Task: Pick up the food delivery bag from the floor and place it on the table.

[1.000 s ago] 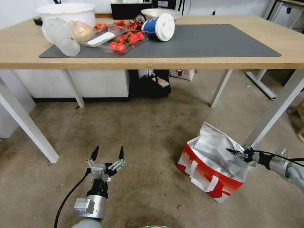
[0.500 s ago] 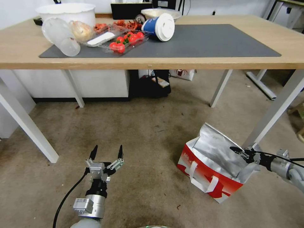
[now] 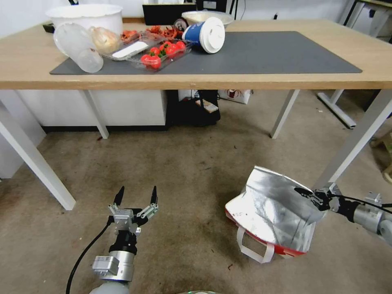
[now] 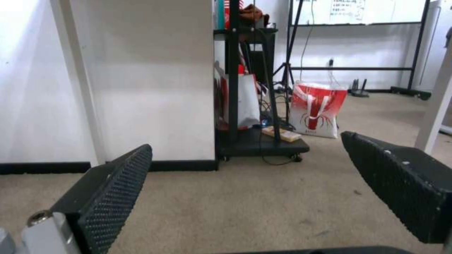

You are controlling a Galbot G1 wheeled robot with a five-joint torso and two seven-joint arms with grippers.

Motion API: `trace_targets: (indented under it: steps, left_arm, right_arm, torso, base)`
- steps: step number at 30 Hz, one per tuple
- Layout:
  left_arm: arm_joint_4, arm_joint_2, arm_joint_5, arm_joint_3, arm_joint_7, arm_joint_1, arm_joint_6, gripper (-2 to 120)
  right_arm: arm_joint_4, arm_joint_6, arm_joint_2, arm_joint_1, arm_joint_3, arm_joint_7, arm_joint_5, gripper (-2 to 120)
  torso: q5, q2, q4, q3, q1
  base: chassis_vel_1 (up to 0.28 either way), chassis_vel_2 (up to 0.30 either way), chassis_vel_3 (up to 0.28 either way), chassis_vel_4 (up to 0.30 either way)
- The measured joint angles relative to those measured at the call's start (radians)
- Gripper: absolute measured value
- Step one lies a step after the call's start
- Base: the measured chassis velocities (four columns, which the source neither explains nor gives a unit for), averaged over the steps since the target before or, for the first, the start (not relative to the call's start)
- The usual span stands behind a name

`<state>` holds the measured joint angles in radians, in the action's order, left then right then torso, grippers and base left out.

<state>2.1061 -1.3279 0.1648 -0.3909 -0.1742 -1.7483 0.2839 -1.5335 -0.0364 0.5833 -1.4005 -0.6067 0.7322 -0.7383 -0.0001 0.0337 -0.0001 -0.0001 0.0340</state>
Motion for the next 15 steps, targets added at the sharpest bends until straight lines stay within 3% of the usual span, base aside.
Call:
trace_targets:
  steps: [5,10,15]
  left_arm:
    - [0.0,0.001,0.0,0.0,-0.001,0.002,-0.001,100]
    - [0.009,0.0,-0.001,-0.001,-0.003,0.003,-0.004,100]
    - [0.02,-0.001,0.001,-0.006,-0.005,-0.002,-0.004,100]
  right_arm:
    - [-0.105,-0.041,-0.034,-0.057,-0.024,-0.06,-0.063,0]
    - [-0.285,-0.126,-0.095,-0.149,-0.068,-0.181,-0.237,0]
    - [-0.391,-0.196,-0.135,-0.192,-0.102,-0.203,-0.368,0]
  torso:
    - [0.0002,0.0,0.0001,0.0,0.0]
    - [0.0,0.0,0.0001,0.0,0.0]
    - [0.0,0.0,0.0001,0.0,0.0]
  base:
    - [0.0,0.0,0.0,0.0]
    - [0.0,0.0,0.0,0.0]
    - [0.0,0.0,0.0,0.0]
